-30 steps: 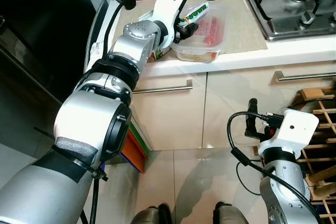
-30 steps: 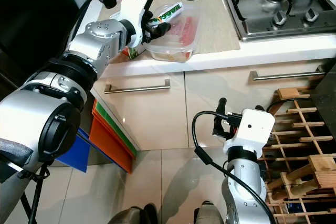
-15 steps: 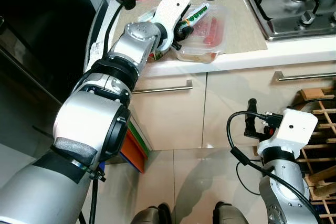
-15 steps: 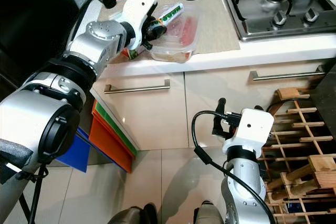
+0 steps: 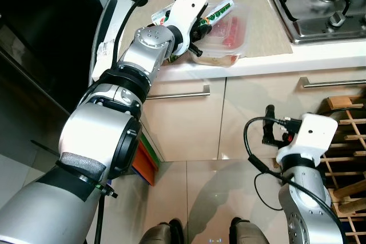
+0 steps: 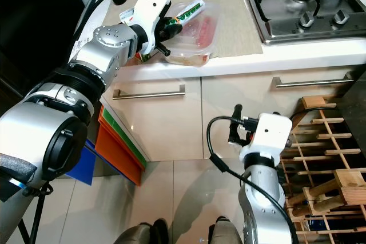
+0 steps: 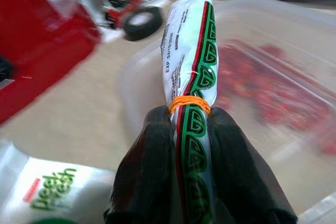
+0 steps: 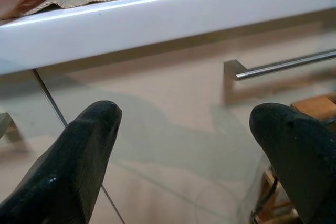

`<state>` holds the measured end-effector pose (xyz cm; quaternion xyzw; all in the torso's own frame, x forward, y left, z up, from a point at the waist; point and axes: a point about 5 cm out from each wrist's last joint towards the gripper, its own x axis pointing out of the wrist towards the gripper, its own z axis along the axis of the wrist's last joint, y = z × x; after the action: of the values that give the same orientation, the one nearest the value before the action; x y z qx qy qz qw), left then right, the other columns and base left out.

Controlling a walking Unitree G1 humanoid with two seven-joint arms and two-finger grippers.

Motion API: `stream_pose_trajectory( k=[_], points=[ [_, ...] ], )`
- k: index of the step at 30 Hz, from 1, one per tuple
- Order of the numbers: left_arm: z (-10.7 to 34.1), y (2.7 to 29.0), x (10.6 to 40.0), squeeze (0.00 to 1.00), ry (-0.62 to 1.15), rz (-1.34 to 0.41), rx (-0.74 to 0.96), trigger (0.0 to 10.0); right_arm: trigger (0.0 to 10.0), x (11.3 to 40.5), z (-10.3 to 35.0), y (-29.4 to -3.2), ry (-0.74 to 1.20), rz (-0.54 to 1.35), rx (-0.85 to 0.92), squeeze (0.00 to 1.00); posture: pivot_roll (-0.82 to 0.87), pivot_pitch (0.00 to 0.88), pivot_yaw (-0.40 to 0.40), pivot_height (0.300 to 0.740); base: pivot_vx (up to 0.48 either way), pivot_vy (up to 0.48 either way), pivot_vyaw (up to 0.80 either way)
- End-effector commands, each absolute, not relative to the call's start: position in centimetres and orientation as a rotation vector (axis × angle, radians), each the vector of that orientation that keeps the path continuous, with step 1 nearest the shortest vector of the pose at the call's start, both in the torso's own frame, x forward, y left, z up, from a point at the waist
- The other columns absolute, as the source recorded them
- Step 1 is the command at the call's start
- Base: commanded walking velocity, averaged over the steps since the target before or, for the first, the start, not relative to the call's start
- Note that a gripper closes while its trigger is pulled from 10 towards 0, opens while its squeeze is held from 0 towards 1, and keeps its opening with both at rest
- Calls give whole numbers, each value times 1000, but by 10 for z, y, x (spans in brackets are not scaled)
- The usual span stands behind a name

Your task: Restocking fridge

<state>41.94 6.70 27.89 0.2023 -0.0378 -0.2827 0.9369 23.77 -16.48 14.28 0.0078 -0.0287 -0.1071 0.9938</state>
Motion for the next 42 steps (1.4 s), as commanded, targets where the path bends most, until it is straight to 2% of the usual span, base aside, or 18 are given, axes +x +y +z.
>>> stream_pose_trajectory(
  k=[1, 7, 9, 16, 17, 21, 23, 24, 27, 30, 31, 32, 33, 36, 37, 38, 42],
  points=[
    [292, 78, 420, 0, -150, -542, 378, 0, 10000, 242, 143, -165, -65, -195, 21, 0, -142, 95, 113, 740, 0, 0, 0],
    [319, 78, 414, 0, -300, -623, 243, 0, 10000, 262, 148, -162, -92, -136, 5, 0, -128, 21, 58, 740, 0, 0, 0],
    [331, 78, 411, 0, -360, -629, 243, 0, 10000, 266, 148, -157, -99, -104, 3, 0, -117, 0, 49, 740, 0, 0, 0],
    [369, 80, 398, 0, -543, -644, 210, 0, 10000, 283, 153, -152, -135, -82, 10, 0, -93, 0, 35, 740, 0, 0, 0],
    [376, 83, 394, 0, -589, -636, 214, 10000, 10000, 288, 156, -151, -155, -79, 9, 0, -86, 0, 35, 740, 0, 0, 0],
    [377, 110, 372, 0, -713, -557, 219, 10000, 10000, 305, 170, -154, -228, -77, -3, 0, -50, 0, 19, 740, 0, 0, 0],
    [375, 114, 369, 0, -724, -544, 214, 10000, 10000, 306, 171, -155, -235, -79, -7, 0, -50, 0, 19, 740, 0, 0, 0],
    [362, 125, 362, 0, -706, -499, 167, 10000, 10000, 306, 173, -159, -251, -88, -23, 0, -32, 0, 6, 740, 0, 0, 0],
    [342, 136, 354, 0, -676, -445, 160, 10000, 10000, 303, 172, -165, -262, -110, -40, 0, -17, 0, -2, 740, 0, 0, 0],
    [287, 153, 339, 0, -542, -319, 78, 10000, 10000, 295, 163, -176, -248, -156, -61, 0, -3, 0, -19, 740, 0, 0, 0],
    [287, 153, 339, 0, -542, -319, 78, 10000, 10000, 295, 163, -176, -248, -156, -61, 0, -3, 0, -19, 740, 0, 0, 0],
    [257, 153, 326, 0, -470, -291, 75, 10000, 10000, 292, 156, -179, -229, -154, -61, 0, 2, 0, -22, 740, 0, 0, 0],
    [257, 153, 326, 0, -470, -291, 75, 10000, 10000, 292, 156, -179, -229, -154, -61, 0, 2, 0, -22, 740, 0, 0, 0],
    [183, 143, 295, 0, -269, -312, 72, 10000, 10000, 282, 141, -181, -181, -129, -53, 0, 6, 0, -28, 740, 0, 0, 0],
    [183, 143, 295, 0, -269, -312, 72, 10000, 10000, 282, 141, -181, -181, -129, -53, 0, 6, 0, -28, 740, 0, 0, 0],
    [146, 144, 285, 0, -160, -299, 53, 10000, 10000, 279, 136, -180, -161, -102, -47, 0, 1, 0, -26, 740, 0, 0, 0],
    [120, 145, 283, 0, -74, -236, 126, 10000, 10000, 279, 130, -177, -143, -79, -24, 0, -5, 0, -35, 740, 0, 0, 0]
  ],
)
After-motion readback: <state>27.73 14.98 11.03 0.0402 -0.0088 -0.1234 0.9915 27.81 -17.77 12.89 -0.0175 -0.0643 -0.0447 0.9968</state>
